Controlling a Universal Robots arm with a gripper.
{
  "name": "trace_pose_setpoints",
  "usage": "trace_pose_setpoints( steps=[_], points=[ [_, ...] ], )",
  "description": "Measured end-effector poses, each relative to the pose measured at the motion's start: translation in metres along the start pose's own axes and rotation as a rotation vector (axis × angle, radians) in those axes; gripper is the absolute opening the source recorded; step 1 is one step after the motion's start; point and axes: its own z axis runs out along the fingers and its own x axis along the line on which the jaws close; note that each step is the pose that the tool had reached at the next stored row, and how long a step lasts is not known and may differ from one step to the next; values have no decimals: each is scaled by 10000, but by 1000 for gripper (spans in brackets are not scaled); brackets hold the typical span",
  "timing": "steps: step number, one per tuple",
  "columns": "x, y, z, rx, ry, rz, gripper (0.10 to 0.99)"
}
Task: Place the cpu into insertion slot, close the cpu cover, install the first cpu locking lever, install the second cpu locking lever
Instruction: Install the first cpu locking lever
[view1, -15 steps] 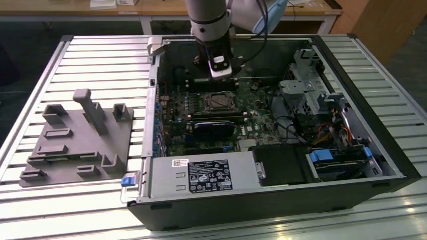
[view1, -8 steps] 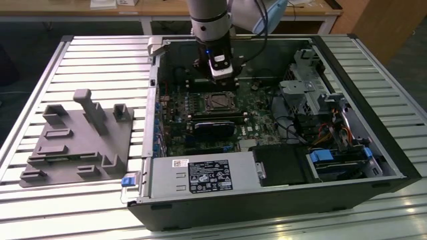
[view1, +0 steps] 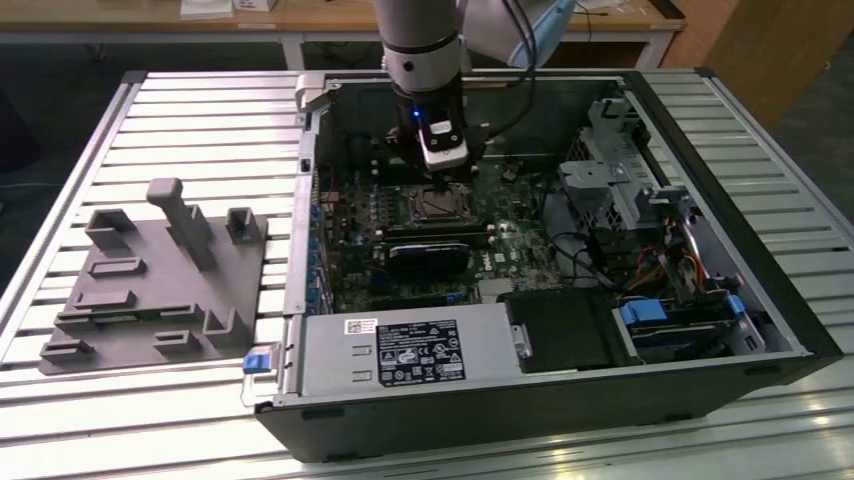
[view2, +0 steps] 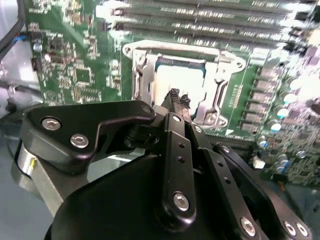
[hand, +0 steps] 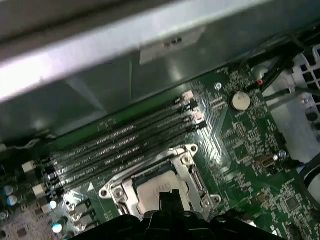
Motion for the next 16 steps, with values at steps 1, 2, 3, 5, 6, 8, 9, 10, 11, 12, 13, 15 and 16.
trace_pose_setpoints(
  steps=[1,2,3,5,6,8,9,10,11,12,13,15,16],
  points=[
    [-8,-16,2,23,47,1,106],
    [-17,-30,5,50,99,3,106],
    [-24,-41,7,79,159,6,106],
    [-32,-51,10,115,234,8,106],
    [-32,-51,10,117,235,8,106],
    [-32,-51,9,125,233,6,106],
    [-32,-52,9,128,231,6,106],
    [-32,-52,9,132,229,4,106],
    [-34,-51,10,136,230,3,106],
    [-43,-46,12,139,243,-12,106],
    [-54,-40,14,148,268,-38,106],
    [-77,-30,19,197,342,-93,106],
    [-87,-25,21,228,381,-116,106]
  ],
)
